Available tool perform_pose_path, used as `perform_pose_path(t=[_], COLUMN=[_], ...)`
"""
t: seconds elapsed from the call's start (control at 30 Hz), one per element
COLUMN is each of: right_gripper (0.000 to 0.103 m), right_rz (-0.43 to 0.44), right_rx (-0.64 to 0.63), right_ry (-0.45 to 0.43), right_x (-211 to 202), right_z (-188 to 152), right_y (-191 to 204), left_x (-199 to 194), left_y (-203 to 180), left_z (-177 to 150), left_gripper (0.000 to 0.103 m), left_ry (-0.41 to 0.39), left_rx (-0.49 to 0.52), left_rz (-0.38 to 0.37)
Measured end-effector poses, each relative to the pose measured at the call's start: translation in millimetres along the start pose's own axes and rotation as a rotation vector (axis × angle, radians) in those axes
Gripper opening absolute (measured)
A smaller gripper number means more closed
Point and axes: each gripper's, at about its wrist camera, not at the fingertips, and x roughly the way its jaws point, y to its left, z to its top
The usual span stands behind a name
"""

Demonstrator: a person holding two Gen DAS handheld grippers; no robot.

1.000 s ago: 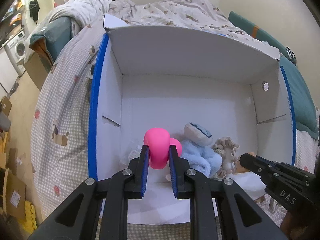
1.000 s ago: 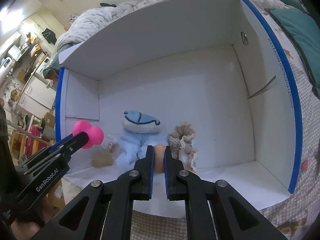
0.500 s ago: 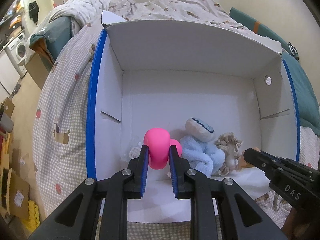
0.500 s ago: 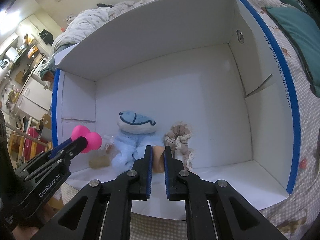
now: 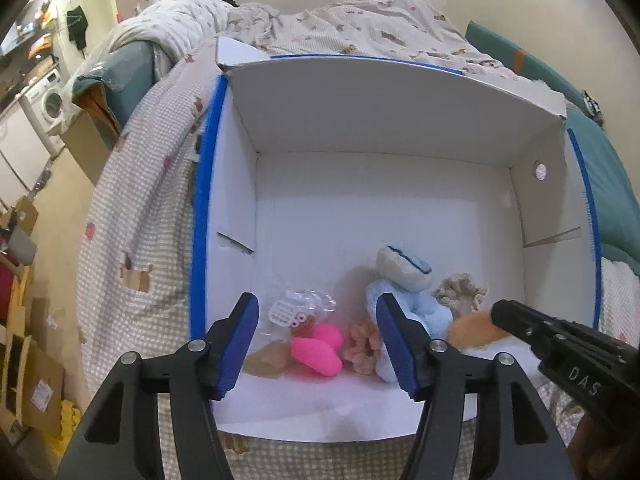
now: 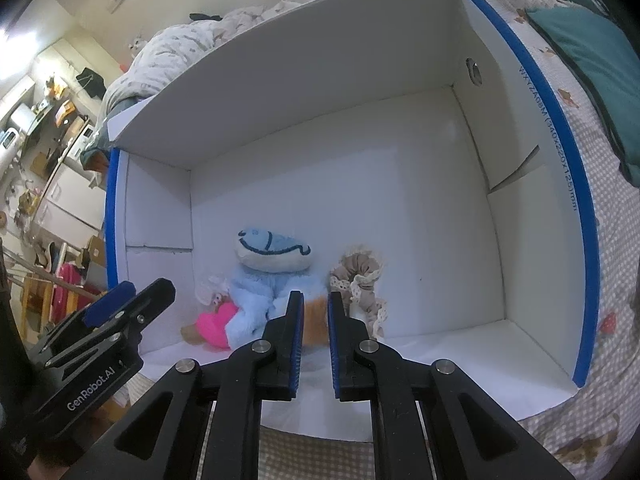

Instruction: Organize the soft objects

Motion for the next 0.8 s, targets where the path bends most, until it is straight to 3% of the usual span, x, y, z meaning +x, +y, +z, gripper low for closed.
perform_pose_path(t=[0.1,0.13,0.17,0.2,0.33,0.4,0.43,0.47,0.5,0.63,0.8], right_gripper=[0.023,0.042,0.07,0.078,0.082,0.095,0.097,0.097,0.097,0.103,0.103], right_rz=[-0.005,-0.013,-0.019,-0.019,-0.037,-0.057,-0.066,-0.063,-0.054,-0.046,-0.045], right_rx=[0.003,0.005,0.01,0.018,0.01,-0.007,-0.016,-0.024,-0.033,-0.076,-0.084], right_ry=[-0.011,-0.015,-0.024,-0.039,-0.077,-0.113,-0.129,-0.139,-0.144,-0.181,-0.258], right_x=[-2.1,-2.9,-4.4,-6.9,-14.9,-21.3,-25.7,-29.5,-33.3,-52.5,-76.5], right_z=[1.1,1.4,1.6,1.7,3.4,2.6,1.8,1.0,0.2,-3.4,-9.9], right_y=[0.0,-1.1,-2.0,-3.2,-2.4,-1.1,0.1,1.1,2.8,11.0,17.2], left_x=[-5.0,-6.2,-7.3,-8.6,-16.1,-24.1,-31.3,-36.8,-43.8,-67.8,-88.9], left_y=[2.5,3.2,4.4,5.5,9.0,12.8,16.6,19.2,23.3,40.0,61.4], left_z=[1.4,2.3,3.2,4.0,3.5,2.8,2.3,2.0,1.9,1.4,-2.1], left_gripper=[0.058,0.058,0.058,0.058,0.058,0.059,0.068,0.084,0.09,0.094,0.101], left_ry=[-0.022,-0.025,-0.021,-0.02,-0.044,-0.07,-0.095,-0.11,-0.128,-0.187,-0.228], left_rx=[-0.008,-0.011,-0.015,-0.019,-0.033,-0.044,-0.054,-0.062,-0.074,-0.111,-0.156], left_rz=[0.015,0.012,0.011,0.011,0.003,0.017,0.035,0.044,0.057,0.053,0.0])
